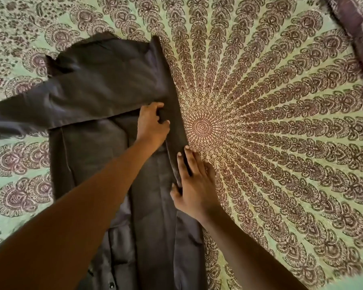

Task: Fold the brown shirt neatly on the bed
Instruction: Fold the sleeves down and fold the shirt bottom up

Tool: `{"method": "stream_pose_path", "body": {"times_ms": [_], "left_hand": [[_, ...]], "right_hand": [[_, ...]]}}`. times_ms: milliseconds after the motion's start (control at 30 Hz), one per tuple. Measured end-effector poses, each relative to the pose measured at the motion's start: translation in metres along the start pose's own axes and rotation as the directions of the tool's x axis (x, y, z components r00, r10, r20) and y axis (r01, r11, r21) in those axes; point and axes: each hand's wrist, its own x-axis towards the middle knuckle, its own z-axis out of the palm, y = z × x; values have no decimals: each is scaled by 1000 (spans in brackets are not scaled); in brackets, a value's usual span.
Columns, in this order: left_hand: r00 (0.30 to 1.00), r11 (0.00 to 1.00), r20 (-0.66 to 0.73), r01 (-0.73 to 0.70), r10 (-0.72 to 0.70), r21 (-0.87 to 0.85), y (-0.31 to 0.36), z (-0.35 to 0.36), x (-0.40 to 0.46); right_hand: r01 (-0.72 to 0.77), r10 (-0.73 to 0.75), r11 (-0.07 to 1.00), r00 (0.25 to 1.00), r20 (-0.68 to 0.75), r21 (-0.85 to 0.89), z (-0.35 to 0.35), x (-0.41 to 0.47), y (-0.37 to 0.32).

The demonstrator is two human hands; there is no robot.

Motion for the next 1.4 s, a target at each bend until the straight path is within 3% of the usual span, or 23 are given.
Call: {"method": "stream_pose_path", "body": {"times_ms": [100, 200, 333, 467, 700, 933, 1067, 1167, 1233, 1333, 1400], "left_hand": [[996, 999, -88, 24, -20, 46, 2, 7, -26], [987, 992, -96, 124, -125, -15, -5, 17, -66], [994, 999, -106, -27, 23, -35, -34, 27, -120], [998, 997, -38, -52, 49, -64, -43, 21, -142], [982, 994, 179, -73, 57, 81, -61, 16, -197], [982, 987, 159, -116, 97, 111, -83, 26, -233], [985, 982, 115, -142, 128, 123, -90, 34, -235], [977, 972, 130, -185, 166, 145, -97, 36, -238], [970, 964, 145, -215, 193, 156, -97, 34, -242], [959, 941, 235, -219, 159, 257, -92, 25, -254], [944, 872, 292, -268, 153, 409, -95, 21, -266]], "right_hand": [[54, -54, 999, 998, 26, 1, 9, -25, 10], [76, -75, 996, 997, 10, -36, 16, -46, 20], [138, -138, 990, 989, -58, -11, 25, -65, 36], [172, -177, 983, 981, -84, -65, 34, -88, 46], [142, -143, 983, 990, -2, -114, 41, -117, 33], [112, -108, 980, 994, 34, -167, 62, -175, 5], [181, -180, 970, 983, 19, -162, 79, -216, -1], [349, -347, 929, 937, 36, -122, 80, -229, 3], [402, -405, 913, 914, -29, -64, 73, -226, 10], [236, -221, 971, 950, -223, 41, 53, -198, 20], [144, -124, 988, 958, -259, 58, 37, -165, 28]]}}
